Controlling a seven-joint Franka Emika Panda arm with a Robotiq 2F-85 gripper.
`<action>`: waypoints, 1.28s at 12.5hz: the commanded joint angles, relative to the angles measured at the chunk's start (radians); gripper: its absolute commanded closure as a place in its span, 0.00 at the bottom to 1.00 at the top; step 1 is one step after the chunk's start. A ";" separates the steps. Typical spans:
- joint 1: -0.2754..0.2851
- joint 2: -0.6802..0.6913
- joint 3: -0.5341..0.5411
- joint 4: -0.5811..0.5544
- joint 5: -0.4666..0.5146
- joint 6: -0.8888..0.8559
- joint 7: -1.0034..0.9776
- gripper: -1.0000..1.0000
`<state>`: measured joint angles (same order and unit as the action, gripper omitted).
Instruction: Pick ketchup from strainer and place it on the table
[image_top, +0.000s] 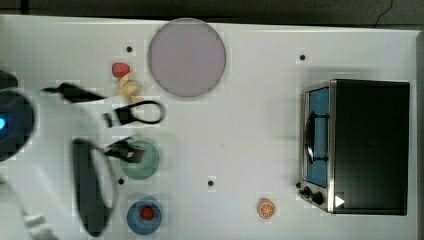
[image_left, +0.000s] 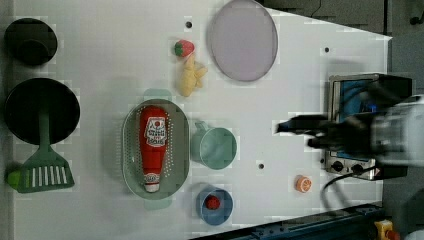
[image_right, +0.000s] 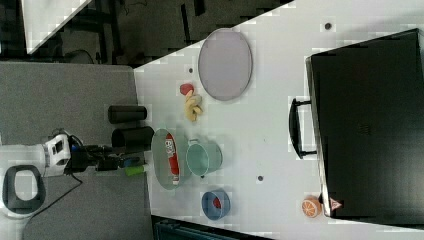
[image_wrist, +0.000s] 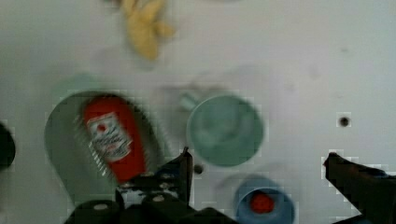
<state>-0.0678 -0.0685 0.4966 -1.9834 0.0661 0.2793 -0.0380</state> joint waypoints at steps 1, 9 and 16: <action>0.015 0.005 0.108 -0.008 0.009 0.094 0.084 0.00; 0.027 0.243 0.275 -0.211 -0.089 0.587 0.096 0.00; 0.037 0.531 0.260 -0.228 -0.418 0.770 0.331 0.00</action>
<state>-0.0250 0.4739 0.7500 -2.2422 -0.3613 1.0381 0.1844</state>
